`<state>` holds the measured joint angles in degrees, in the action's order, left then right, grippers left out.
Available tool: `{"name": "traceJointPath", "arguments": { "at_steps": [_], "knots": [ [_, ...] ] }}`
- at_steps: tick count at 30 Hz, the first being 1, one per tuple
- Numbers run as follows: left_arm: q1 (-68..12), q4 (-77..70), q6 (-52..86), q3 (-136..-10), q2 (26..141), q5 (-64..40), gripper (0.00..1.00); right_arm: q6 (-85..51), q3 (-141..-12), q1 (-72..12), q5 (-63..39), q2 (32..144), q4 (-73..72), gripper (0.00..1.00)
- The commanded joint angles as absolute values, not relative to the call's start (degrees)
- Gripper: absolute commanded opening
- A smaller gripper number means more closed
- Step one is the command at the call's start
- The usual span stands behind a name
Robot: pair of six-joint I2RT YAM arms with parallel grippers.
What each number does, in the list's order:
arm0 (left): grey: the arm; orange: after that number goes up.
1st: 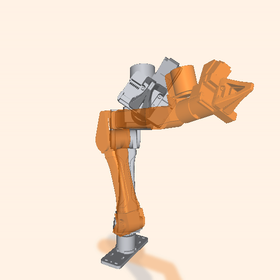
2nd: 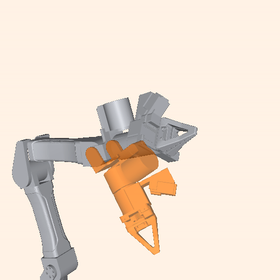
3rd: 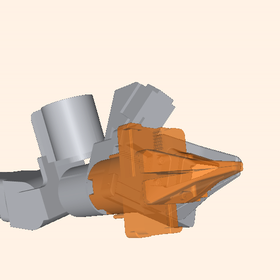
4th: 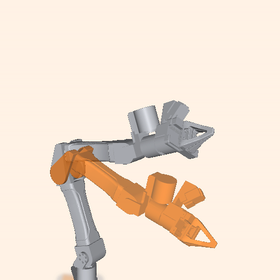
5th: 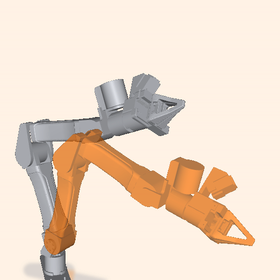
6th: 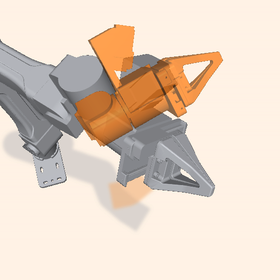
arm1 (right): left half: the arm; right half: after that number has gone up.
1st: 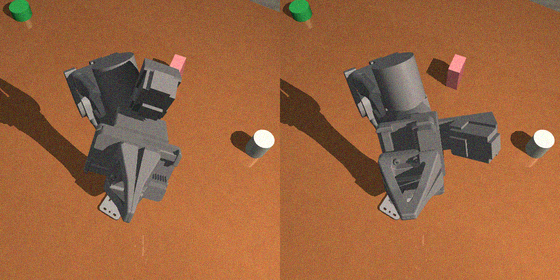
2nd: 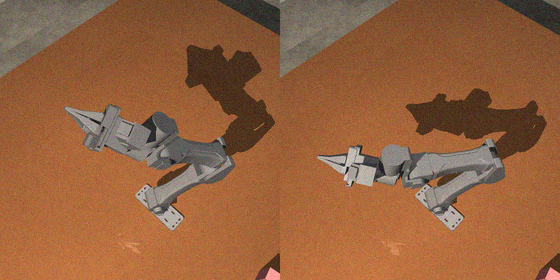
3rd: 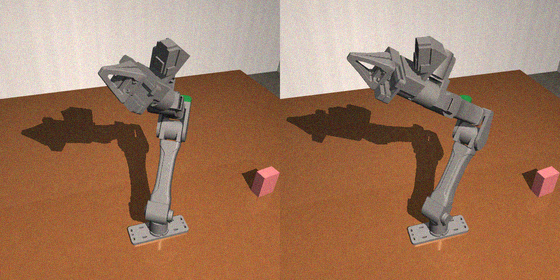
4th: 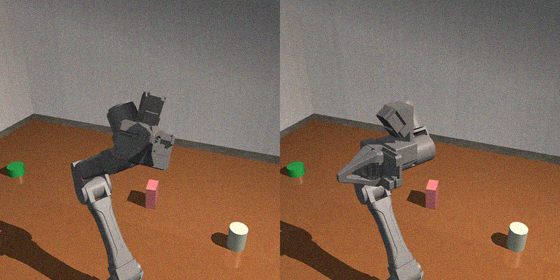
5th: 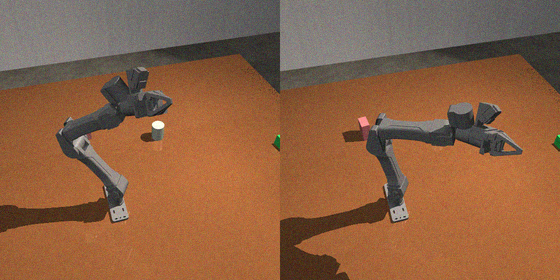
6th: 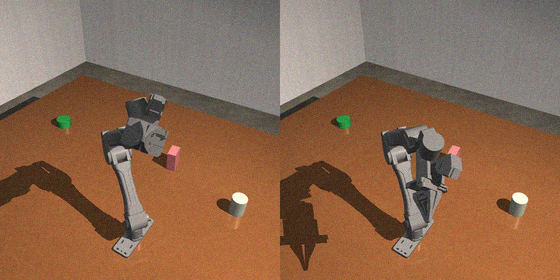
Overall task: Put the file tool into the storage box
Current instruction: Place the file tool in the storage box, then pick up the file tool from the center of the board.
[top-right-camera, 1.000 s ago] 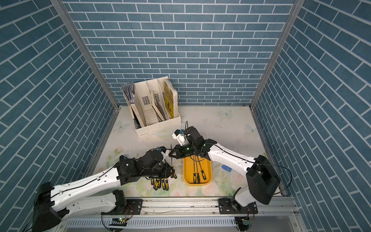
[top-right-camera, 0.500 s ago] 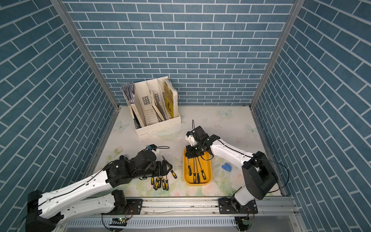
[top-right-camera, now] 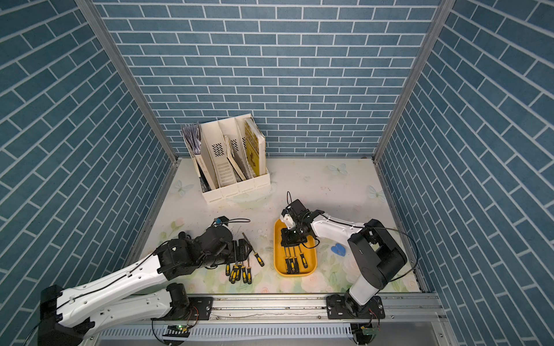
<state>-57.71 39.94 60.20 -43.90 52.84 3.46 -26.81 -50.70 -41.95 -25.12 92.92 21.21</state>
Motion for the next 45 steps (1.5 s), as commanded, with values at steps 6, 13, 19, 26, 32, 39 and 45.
{"name": "traceJointPath", "arguments": {
  "at_steps": [6, 13, 19, 26, 32, 39, 45],
  "knots": [
    [-56.9, 42.7, 60.7, -42.9, 53.8, 5.3, 0.92, -27.9, -48.9, -42.3, -25.1, 94.1, 19.0, 0.19],
    [-56.6, 47.9, 63.7, -42.3, 54.3, 7.2, 0.92, -27.8, -49.6, -42.0, -24.2, 91.6, 20.7, 0.42],
    [-56.6, 50.2, 65.6, -38.8, 56.0, 7.8, 0.85, -27.3, -53.7, -41.7, -22.1, 87.1, 25.1, 0.45],
    [-57.8, 42.9, 61.2, -36.3, 63.3, 2.7, 0.61, -26.9, -55.1, -41.7, -22.0, 85.2, 26.4, 0.44],
    [-59.6, 42.7, 60.1, -37.4, 69.9, 2.7, 0.49, -27.1, -53.2, -41.8, -22.2, 84.5, 25.3, 0.43],
    [-59.6, 42.2, 58.4, -38.6, 73.3, 3.0, 0.43, -27.1, -52.5, -41.8, -22.2, 84.2, 24.9, 0.41],
    [-59.6, 40.4, 58.0, -38.1, 75.0, 2.9, 0.38, -27.1, -52.5, -41.8, -22.4, 84.3, 24.5, 0.40]
  ]
}}
